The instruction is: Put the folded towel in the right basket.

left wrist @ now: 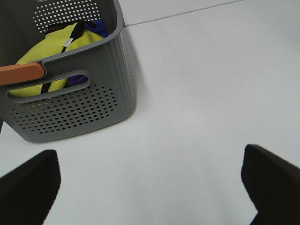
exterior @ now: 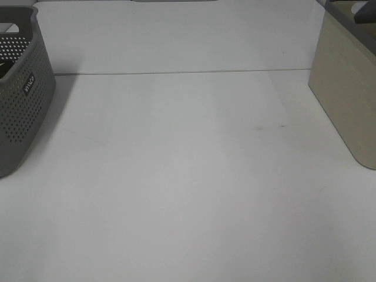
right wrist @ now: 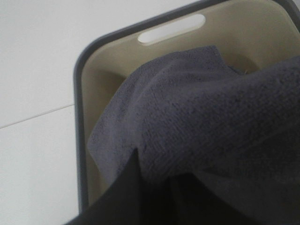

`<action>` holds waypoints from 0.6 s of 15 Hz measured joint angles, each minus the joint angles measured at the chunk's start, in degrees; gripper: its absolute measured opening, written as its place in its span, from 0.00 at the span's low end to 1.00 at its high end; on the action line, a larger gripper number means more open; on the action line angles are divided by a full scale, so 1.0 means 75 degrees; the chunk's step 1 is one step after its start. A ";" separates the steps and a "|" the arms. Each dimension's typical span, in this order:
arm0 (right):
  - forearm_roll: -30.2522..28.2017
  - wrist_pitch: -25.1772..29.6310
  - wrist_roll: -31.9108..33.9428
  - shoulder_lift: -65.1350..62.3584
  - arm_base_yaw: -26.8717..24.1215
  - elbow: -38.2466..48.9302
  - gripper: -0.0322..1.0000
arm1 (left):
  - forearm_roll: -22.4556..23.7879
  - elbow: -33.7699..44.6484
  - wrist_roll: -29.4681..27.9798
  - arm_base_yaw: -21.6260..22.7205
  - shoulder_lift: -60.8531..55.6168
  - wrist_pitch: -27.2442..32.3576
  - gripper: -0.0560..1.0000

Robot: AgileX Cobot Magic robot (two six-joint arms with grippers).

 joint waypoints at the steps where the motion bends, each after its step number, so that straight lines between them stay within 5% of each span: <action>1: -0.0053 0.0199 0.0183 0.0359 -0.0023 0.0000 0.11 | 0.0000 0.0000 0.0000 0.0000 0.0000 0.0000 0.99; 3: -0.0099 0.0451 0.0420 0.0733 -0.0023 0.0000 0.24 | 0.0000 0.0000 0.0000 0.0000 0.0000 0.0000 0.99; 4: -0.0382 0.0787 0.0581 0.1123 -0.0023 0.0000 0.52 | 0.0000 0.0000 0.0000 0.0000 0.0000 0.0000 0.99; 5: -0.0535 0.0955 0.0588 0.1222 -0.0023 0.0000 0.65 | 0.0000 0.0000 0.0000 0.0000 0.0000 0.0000 0.99; 9: -0.0397 0.1024 0.0588 0.1085 0.0031 0.0000 0.78 | 0.0000 0.0000 0.0000 0.0000 0.0000 0.0000 0.99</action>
